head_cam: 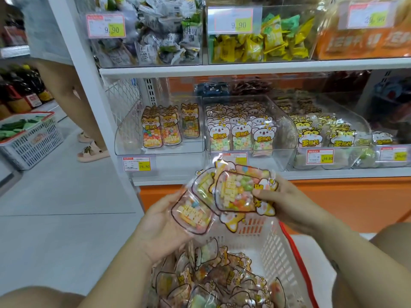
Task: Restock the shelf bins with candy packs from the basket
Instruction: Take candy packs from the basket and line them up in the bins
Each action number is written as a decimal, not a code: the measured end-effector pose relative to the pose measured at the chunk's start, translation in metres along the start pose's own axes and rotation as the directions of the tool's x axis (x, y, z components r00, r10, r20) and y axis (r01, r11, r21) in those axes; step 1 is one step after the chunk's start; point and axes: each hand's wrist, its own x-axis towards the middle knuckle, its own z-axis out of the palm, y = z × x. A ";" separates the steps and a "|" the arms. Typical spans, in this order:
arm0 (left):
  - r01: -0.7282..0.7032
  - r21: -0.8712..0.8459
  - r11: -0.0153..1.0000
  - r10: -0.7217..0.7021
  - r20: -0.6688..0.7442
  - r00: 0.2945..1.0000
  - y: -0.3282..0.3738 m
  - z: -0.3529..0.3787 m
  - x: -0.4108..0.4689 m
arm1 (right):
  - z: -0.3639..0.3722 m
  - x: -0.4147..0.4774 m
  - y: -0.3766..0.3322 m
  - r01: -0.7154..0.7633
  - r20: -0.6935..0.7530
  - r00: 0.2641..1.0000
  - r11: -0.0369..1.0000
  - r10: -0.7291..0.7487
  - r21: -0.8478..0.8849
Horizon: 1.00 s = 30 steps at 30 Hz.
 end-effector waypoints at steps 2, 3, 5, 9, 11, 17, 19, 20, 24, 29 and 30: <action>0.072 0.106 0.992 -0.079 0.058 0.995 0.009 -0.007 -0.002 | -0.011 0.000 -0.019 -0.015 0.044 0.999 0.994 0.020 -0.107; 0.108 0.127 0.986 -0.118 0.073 0.990 0.012 -0.011 -0.002 | -0.017 0.000 -0.026 -0.031 0.067 0.997 0.986 0.042 -0.163; 0.160 0.193 0.968 -0.175 0.063 0.983 0.012 -0.013 -0.003 | -0.023 -0.002 -0.033 -0.073 0.122 0.986 0.949 0.115 -0.305; 0.281 0.401 0.872 -0.342 0.090 0.935 -0.006 -0.016 0.001 | -0.011 -0.005 -0.026 -0.013 0.242 0.953 0.825 0.181 -0.565; 0.323 0.476 0.818 -0.407 0.082 0.910 -0.013 -0.014 0.003 | -0.004 -0.004 -0.020 0.033 0.265 0.950 0.796 0.162 -0.604; 0.302 0.498 0.813 -0.385 0.070 0.920 -0.024 -0.020 0.007 | 0.001 -0.009 -0.020 0.063 0.243 0.962 0.763 0.125 -0.643; 0.276 0.529 0.802 -0.360 0.061 0.931 -0.029 -0.021 0.008 | 0.002 -0.009 -0.017 0.072 0.246 0.962 0.759 0.119 -0.647; 0.264 0.533 0.804 -0.345 0.056 0.937 -0.031 -0.019 0.008 | 0.002 -0.009 -0.014 0.074 0.241 0.965 0.772 0.103 -0.631; 0.137 0.410 0.902 -0.124 -0.058 0.991 -0.029 -0.015 0.015 | -0.002 -0.003 -0.005 0.061 0.003 0.998 0.861 -0.068 -0.506; -0.064 0.152 0.986 0.088 -0.157 0.984 -0.024 -0.017 0.029 | 0.012 -0.001 0.029 -0.025 -0.359 0.930 0.962 -0.077 -0.272; -0.073 0.127 0.989 0.093 -0.159 0.983 -0.026 -0.015 0.029 | 0.016 0.000 0.037 -0.008 -0.389 0.919 0.980 -0.072 -0.199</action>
